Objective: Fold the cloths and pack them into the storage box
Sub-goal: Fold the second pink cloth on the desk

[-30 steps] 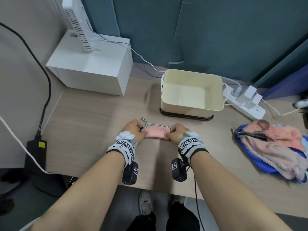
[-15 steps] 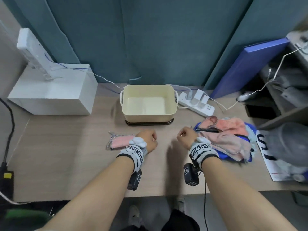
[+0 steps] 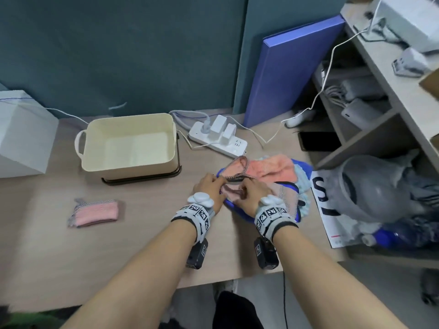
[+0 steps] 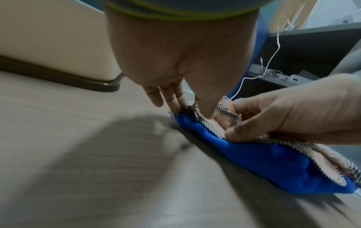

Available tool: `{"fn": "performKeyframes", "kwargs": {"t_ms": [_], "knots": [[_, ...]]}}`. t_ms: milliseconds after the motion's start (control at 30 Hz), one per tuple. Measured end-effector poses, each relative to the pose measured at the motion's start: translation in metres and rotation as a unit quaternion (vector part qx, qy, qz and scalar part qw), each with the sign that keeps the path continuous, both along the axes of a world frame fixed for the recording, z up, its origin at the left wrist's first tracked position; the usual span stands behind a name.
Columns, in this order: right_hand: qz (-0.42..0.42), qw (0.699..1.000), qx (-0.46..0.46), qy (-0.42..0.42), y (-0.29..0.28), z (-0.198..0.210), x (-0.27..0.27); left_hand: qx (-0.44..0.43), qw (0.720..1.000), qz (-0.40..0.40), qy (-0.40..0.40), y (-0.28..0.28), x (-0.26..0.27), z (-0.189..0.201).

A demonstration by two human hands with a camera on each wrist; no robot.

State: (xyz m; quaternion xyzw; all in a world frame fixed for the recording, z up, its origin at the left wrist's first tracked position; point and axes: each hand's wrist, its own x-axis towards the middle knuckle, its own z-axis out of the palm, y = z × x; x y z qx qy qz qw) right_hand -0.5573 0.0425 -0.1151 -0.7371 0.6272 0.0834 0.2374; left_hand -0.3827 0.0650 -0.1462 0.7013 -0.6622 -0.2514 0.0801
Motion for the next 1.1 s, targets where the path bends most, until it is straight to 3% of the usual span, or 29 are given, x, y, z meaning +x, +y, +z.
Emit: {"fn": "performKeyframes", "kwargs": {"t_ms": [200,467,867,1100], "knots": [[0.000,0.999,0.021,-0.049,-0.013,-0.001,-0.006,-0.025,0.999,0.034,-0.024,-0.003,-0.008,-0.001],[-0.036,0.996,0.050,-0.066,-0.010,0.038,0.003,-0.070,0.997,0.035,0.015,0.010,0.025,0.041],[-0.008,0.985,-0.110,-0.135,0.010,0.132,0.064,-0.136,0.979,0.103,0.112,0.070,0.155,0.150],[0.000,0.983,-0.115,-0.146,0.012,0.168,0.087,-0.169,0.972,0.108,0.124,0.087,0.201,0.186]]}}
